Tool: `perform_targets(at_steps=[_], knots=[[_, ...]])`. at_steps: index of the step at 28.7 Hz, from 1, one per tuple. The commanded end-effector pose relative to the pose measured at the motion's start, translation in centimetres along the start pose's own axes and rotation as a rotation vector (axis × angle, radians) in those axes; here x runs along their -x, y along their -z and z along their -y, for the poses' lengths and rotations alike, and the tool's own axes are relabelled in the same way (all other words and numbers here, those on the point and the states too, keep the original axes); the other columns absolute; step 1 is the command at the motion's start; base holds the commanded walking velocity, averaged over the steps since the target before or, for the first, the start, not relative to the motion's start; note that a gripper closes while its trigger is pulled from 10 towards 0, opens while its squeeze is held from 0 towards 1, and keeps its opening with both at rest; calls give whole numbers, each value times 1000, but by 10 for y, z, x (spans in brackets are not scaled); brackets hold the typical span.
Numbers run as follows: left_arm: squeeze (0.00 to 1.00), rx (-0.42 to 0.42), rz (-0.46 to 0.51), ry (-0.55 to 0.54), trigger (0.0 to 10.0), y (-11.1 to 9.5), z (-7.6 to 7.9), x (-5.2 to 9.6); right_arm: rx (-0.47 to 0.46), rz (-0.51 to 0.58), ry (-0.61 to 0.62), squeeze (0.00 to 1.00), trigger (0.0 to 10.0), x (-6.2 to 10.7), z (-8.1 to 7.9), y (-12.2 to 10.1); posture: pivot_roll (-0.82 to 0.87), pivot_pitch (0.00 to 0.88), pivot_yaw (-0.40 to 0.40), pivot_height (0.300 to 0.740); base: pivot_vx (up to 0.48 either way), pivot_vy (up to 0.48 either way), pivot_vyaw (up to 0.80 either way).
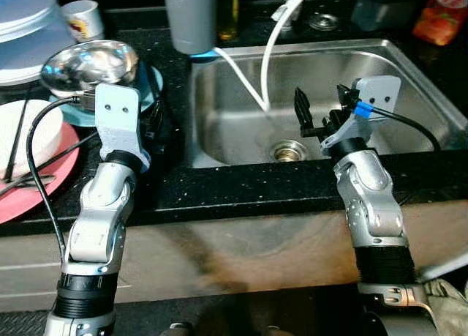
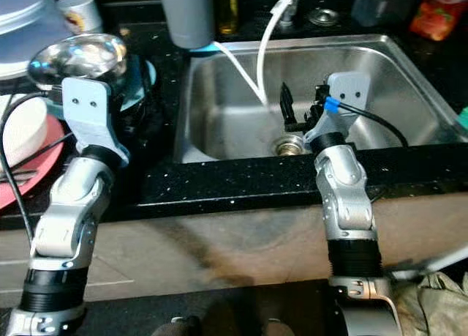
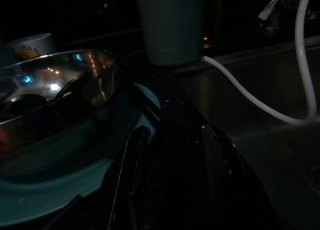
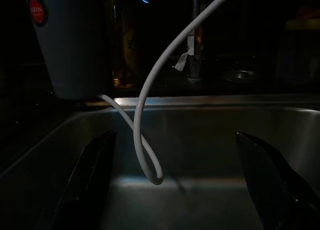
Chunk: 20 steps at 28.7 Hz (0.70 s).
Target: Kitchen organization
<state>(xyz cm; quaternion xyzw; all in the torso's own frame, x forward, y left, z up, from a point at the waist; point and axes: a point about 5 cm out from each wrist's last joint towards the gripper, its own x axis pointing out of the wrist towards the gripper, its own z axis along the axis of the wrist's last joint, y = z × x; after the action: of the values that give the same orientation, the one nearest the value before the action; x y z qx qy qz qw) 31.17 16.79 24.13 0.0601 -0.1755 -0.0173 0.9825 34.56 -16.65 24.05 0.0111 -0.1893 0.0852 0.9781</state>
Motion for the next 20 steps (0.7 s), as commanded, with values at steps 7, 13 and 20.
perform_targets(at_steps=[7,13,20], knots=[[0,-6,-28,-12,10000,0,-4,-3,-15,-3,-18,0,10000,-3,-5,0,0,168,6,740,0,0,0],[0,-12,-51,45,10000,-8,4,-18,-2,14,-58,0,10000,-13,-8,-9,3,167,4,740,0,0,0],[1000,2,-83,160,10000,-21,29,-34,39,12,-100,0,10000,-28,-5,-17,1,167,4,740,0,0,0]])
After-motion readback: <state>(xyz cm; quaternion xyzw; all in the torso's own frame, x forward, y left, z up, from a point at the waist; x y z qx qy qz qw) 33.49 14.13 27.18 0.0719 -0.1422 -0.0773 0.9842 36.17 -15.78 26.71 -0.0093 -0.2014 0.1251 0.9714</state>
